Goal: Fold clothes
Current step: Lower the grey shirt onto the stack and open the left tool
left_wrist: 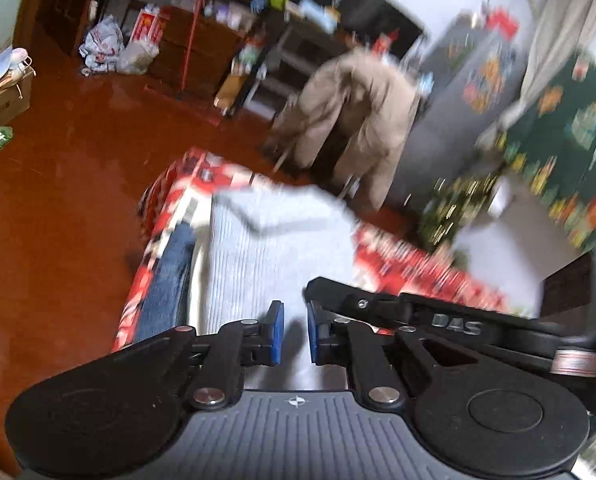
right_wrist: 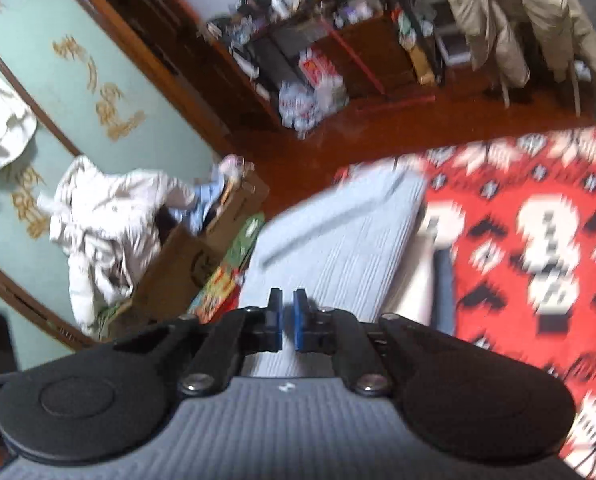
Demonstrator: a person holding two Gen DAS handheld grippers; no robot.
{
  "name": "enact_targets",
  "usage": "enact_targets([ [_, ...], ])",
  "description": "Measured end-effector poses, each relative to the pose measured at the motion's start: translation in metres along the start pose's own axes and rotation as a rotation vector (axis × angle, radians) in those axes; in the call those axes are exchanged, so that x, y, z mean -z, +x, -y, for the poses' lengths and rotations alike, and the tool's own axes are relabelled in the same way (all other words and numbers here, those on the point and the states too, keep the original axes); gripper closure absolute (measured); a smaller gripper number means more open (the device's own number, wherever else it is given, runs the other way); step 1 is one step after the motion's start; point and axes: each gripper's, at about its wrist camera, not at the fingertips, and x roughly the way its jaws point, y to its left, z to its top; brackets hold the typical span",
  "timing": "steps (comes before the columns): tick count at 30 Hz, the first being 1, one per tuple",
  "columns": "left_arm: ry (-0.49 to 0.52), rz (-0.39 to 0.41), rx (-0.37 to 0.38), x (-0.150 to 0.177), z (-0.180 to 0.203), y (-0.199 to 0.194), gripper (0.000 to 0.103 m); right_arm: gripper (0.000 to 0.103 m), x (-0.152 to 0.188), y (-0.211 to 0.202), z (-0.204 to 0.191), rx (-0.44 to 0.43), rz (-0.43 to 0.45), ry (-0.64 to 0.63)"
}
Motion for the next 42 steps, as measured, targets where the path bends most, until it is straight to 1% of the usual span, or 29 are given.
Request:
enact_targets([
  [7, 0.04, -0.009, -0.06, 0.021, -0.014, -0.026, 0.091, 0.097, 0.047, -0.007, -0.015, -0.009, -0.094, -0.066],
  [13, 0.125, -0.029, -0.104, 0.046, -0.01, -0.04, 0.091, 0.097, 0.069, -0.024, -0.018, -0.02, -0.121, -0.073],
  [15, 0.12, -0.048, -0.118, 0.055, -0.016, -0.038, 0.087, 0.098, 0.075, -0.025, -0.015, -0.018, -0.129, -0.073],
  [18, 0.076, -0.051, -0.111, 0.061, -0.026, -0.043, 0.087, 0.098, 0.079, -0.03, -0.007, -0.031, -0.144, -0.047],
  [20, 0.063, -0.045, -0.113, 0.063, -0.027, -0.05, 0.088, 0.097, 0.079, -0.039, -0.004, -0.04, -0.137, -0.051],
  [21, 0.063, -0.04, -0.116, 0.063, -0.025, -0.054, 0.088, 0.093, 0.079, -0.046, -0.004, -0.043, -0.128, -0.062],
  [22, 0.064, -0.034, -0.119, 0.064, -0.023, -0.058, 0.088, 0.092, 0.079, -0.052, -0.005, -0.043, -0.119, -0.071],
  [25, 0.076, 0.006, -0.109, 0.061, -0.009, -0.069, 0.088, 0.092, 0.08, -0.07, -0.008, -0.034, -0.087, -0.105],
  [27, 0.088, 0.042, -0.117, 0.057, 0.003, -0.071, 0.088, 0.092, 0.081, -0.078, -0.011, -0.017, -0.064, -0.138],
  [29, 0.1, 0.051, -0.166, 0.052, 0.012, -0.064, 0.088, 0.09, 0.079, -0.079, -0.014, 0.0, -0.058, -0.15],
  [31, 0.086, 0.02, -0.211, 0.05, 0.016, -0.052, 0.088, 0.086, 0.081, -0.083, -0.013, 0.025, -0.059, -0.153],
  [32, 0.074, 0.004, -0.218, 0.05, 0.018, -0.048, 0.088, 0.085, 0.082, -0.086, -0.012, 0.042, -0.061, -0.151],
  [33, 0.069, -0.002, -0.224, 0.05, 0.021, -0.047, 0.088, 0.083, 0.082, -0.089, -0.011, 0.058, -0.063, -0.15],
  [34, 0.073, 0.002, -0.23, 0.052, 0.027, -0.051, 0.088, 0.078, 0.082, -0.094, -0.011, 0.068, -0.06, -0.154],
  [35, 0.079, 0.008, -0.237, 0.054, 0.033, -0.055, 0.086, 0.076, 0.083, -0.1, -0.011, 0.076, -0.056, -0.16],
  [37, 0.089, 0.012, -0.251, 0.058, 0.046, -0.064, 0.073, 0.067, 0.084, -0.112, -0.015, 0.095, -0.049, -0.182],
  [38, 0.093, 0.009, -0.258, 0.059, 0.053, -0.068, 0.06, 0.065, 0.084, -0.12, -0.017, 0.11, -0.048, -0.19],
  [39, 0.091, 0.012, -0.275, 0.061, 0.06, -0.074, 0.052, 0.058, 0.085, -0.128, -0.019, 0.126, -0.049, -0.197],
  [40, 0.091, 0.015, -0.296, 0.063, 0.066, -0.079, 0.049, 0.046, 0.086, -0.138, -0.02, 0.142, -0.046, -0.197],
  [41, 0.094, 0.017, -0.315, 0.068, 0.072, -0.085, 0.046, 0.04, 0.086, -0.147, -0.022, 0.158, -0.043, -0.195],
  [42, 0.094, 0.017, -0.332, 0.072, 0.078, -0.091, 0.044, 0.026, 0.088, -0.16, -0.024, 0.166, -0.033, -0.193],
])
